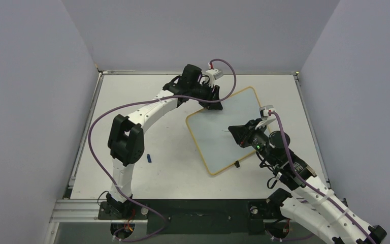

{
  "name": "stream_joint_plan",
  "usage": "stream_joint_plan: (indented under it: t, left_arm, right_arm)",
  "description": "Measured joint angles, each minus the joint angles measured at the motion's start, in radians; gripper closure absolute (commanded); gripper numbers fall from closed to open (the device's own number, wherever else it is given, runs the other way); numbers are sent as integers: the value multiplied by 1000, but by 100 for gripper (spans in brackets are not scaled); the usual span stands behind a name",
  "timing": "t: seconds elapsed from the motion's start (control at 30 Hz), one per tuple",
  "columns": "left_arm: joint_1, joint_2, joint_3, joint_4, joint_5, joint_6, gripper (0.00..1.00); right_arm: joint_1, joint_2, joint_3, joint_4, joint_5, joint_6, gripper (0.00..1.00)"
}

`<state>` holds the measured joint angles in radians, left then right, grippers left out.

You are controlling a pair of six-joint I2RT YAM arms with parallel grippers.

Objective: Write a sentence on the whiteboard
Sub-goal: Put down the whiteboard on the whiteboard stand.

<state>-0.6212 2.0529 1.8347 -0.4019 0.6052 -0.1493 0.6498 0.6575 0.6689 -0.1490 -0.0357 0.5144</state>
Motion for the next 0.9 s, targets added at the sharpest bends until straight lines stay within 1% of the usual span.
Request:
stream_joint_plan:
  t: [0.37,0.57,0.9]
  left_arm:
    - [-3,11,32,-42,0,8,60]
    - [-3,16,44,-45,-3,4,55]
    - [10,18,98,-61,-6,4,51]
  right_arm:
    - [0,-29,-13,-2,1,-2,100]
    - [0,-41,-13,-2,1,-2,100]
    - [0,-51,-13,-2,2,-2,100]
